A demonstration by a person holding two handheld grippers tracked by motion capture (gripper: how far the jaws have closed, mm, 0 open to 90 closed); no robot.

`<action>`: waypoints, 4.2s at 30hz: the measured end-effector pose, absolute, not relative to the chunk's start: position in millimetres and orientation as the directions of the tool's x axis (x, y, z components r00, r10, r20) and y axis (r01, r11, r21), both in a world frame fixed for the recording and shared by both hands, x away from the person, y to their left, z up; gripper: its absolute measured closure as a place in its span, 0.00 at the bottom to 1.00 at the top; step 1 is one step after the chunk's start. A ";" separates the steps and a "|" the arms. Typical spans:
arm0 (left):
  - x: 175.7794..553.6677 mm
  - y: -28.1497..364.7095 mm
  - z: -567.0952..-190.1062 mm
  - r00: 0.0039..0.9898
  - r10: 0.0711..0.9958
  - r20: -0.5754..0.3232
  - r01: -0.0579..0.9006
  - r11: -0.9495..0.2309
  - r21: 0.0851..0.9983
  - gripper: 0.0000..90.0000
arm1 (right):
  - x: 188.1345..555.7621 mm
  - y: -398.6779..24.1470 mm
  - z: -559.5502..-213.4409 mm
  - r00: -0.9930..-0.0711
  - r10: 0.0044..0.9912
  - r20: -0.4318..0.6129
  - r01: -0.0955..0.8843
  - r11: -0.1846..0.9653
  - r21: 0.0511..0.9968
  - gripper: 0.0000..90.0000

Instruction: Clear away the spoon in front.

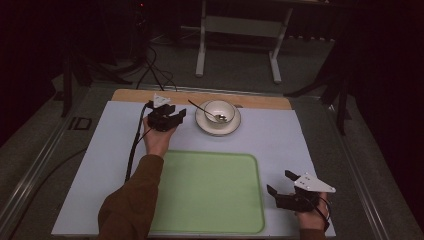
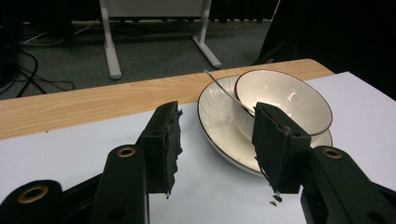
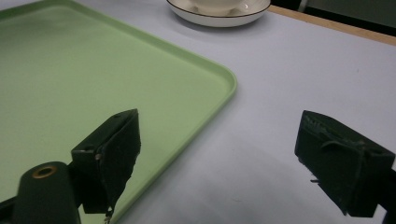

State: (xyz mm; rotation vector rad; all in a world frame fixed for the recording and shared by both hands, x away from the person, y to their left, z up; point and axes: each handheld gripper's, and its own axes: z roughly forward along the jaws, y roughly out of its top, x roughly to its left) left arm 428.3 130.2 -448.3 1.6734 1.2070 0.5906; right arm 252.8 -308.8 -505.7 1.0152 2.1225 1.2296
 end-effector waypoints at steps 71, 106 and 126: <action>438.3 104.8 -417.0 0.477 0.843 -0.250 0.389 0.052 0.920 0.99 | 256.0 -309.0 -506.7 -0.577 0.813 -0.079 0.354 0.336 0.873 0.16; 362.7 194.6 -397.8 0.403 0.895 -0.190 0.391 0.019 0.920 0.99 | 255.1 -306.6 -503.5 -0.583 0.806 -0.103 0.337 0.356 0.872 0.16; 325.7 226.2 -418.1 0.385 0.906 -0.179 0.427 -0.003 0.904 0.99 | 254.8 -306.1 -503.5 -0.586 0.803 -0.110 0.339 0.366 0.867 0.16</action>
